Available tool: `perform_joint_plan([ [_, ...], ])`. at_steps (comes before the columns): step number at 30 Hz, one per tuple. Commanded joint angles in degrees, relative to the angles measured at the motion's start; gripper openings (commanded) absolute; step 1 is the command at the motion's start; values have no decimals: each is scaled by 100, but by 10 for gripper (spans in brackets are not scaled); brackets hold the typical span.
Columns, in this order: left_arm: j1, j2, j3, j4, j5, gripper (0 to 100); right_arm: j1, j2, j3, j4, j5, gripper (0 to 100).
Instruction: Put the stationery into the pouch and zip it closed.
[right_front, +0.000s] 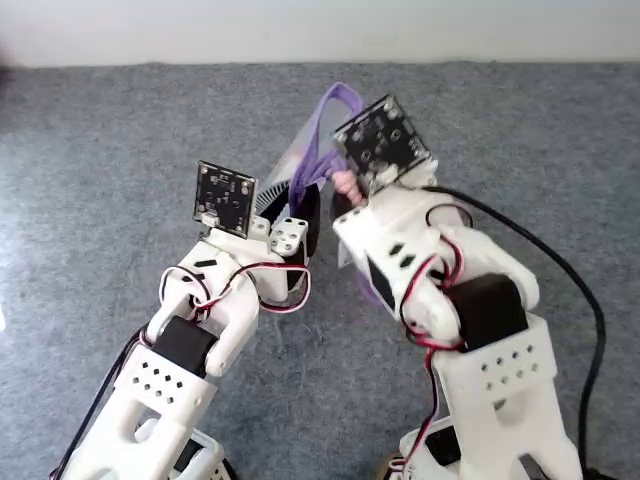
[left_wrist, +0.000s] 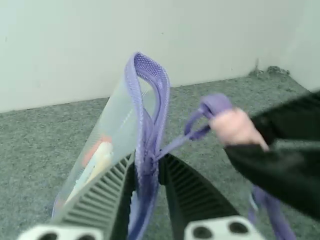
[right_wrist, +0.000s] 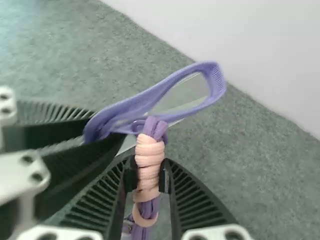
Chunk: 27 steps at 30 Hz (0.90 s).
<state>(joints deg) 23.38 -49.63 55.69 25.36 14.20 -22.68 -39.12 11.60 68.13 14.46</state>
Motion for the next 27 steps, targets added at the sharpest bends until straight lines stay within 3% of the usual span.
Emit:
perform_joint_plan([
  [1,-9,-114,-57,404,44,12,374,189,-334,-488,211,8],
  [10,70,-62,13,167,62,23,409,532,-897,-699,299,8],
  [16,44,-62,400,-369,62,159,365,514,-1143,-224,299,8],
  [27,35,-114,541,-396,62,122,136,514,-1275,-119,299,8],
])
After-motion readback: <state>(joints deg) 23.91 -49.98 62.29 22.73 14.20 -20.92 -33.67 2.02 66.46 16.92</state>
